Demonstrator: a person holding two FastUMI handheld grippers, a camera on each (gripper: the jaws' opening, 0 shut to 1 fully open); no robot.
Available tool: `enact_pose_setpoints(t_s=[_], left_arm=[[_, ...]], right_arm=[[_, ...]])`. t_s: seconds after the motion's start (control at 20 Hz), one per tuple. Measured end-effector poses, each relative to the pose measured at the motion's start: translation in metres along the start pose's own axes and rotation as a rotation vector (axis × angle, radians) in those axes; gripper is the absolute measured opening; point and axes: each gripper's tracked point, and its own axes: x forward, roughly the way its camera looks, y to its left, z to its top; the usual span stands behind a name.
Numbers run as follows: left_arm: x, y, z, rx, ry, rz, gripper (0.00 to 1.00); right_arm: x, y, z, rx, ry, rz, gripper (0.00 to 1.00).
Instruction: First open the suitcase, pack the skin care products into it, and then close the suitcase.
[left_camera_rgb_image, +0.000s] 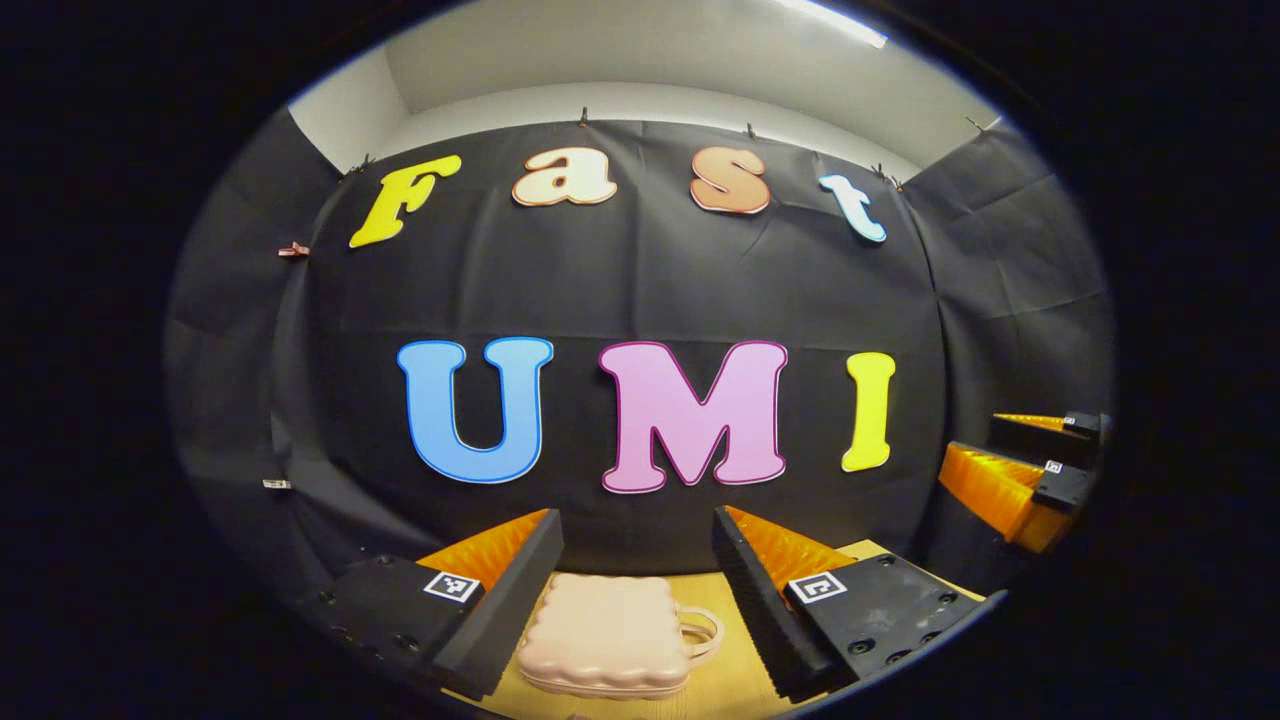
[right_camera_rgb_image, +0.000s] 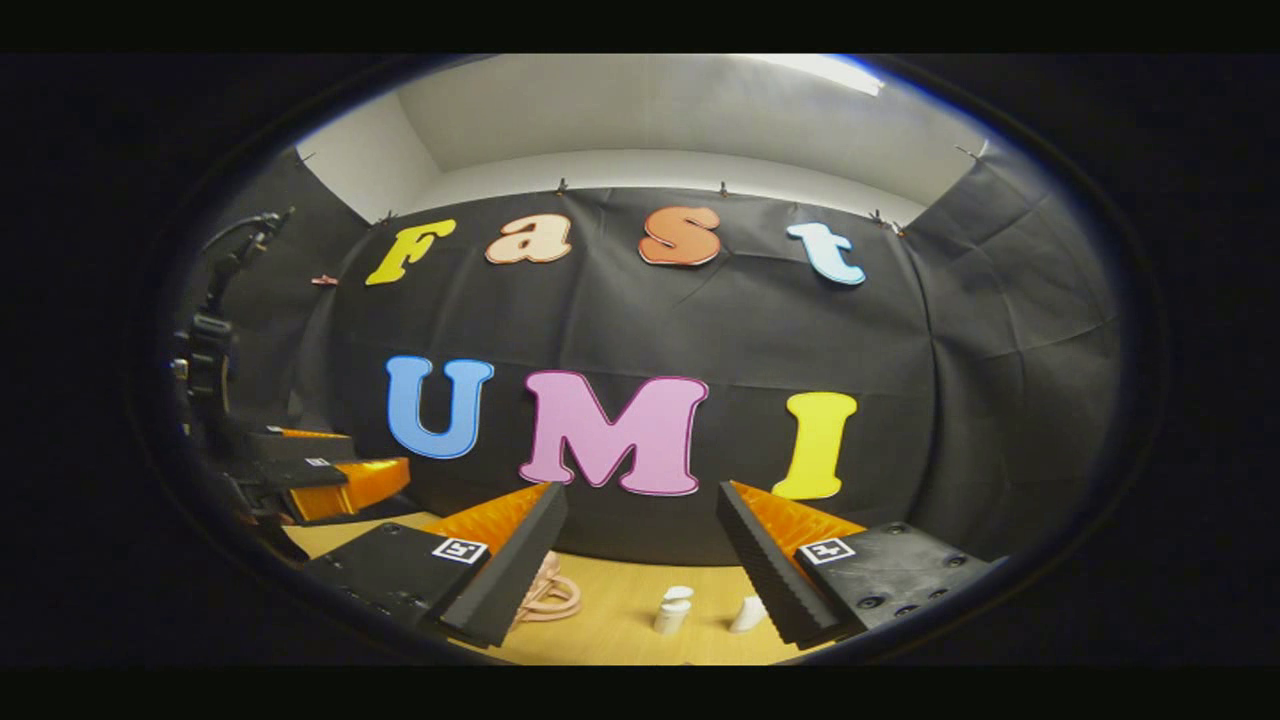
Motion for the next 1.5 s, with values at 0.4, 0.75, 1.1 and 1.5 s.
enact_pose_setpoints(t_s=[0.4,0.75,1.1,1.5], left_arm=[[0.102,-0.074,-0.111,-0.095,0.235,-0.123,0.96],[0.165,-0.117,-0.244,-0.106,0.517,-0.143,0.97],[0.181,-0.118,-0.318,-0.097,0.684,-0.130,0.94],[0.187,-0.120,-0.385,0.080,0.909,-0.057,0.81]], right_arm=[[0.000,-0.058,-0.006,-0.018,-0.055,-0.063,0.97],[-0.003,-0.125,-0.072,-0.017,0.052,-0.154,0.97],[-0.002,-0.149,-0.127,-0.005,0.149,-0.173,0.97],[-0.009,-0.134,-0.168,0.078,0.255,-0.140,0.97]])
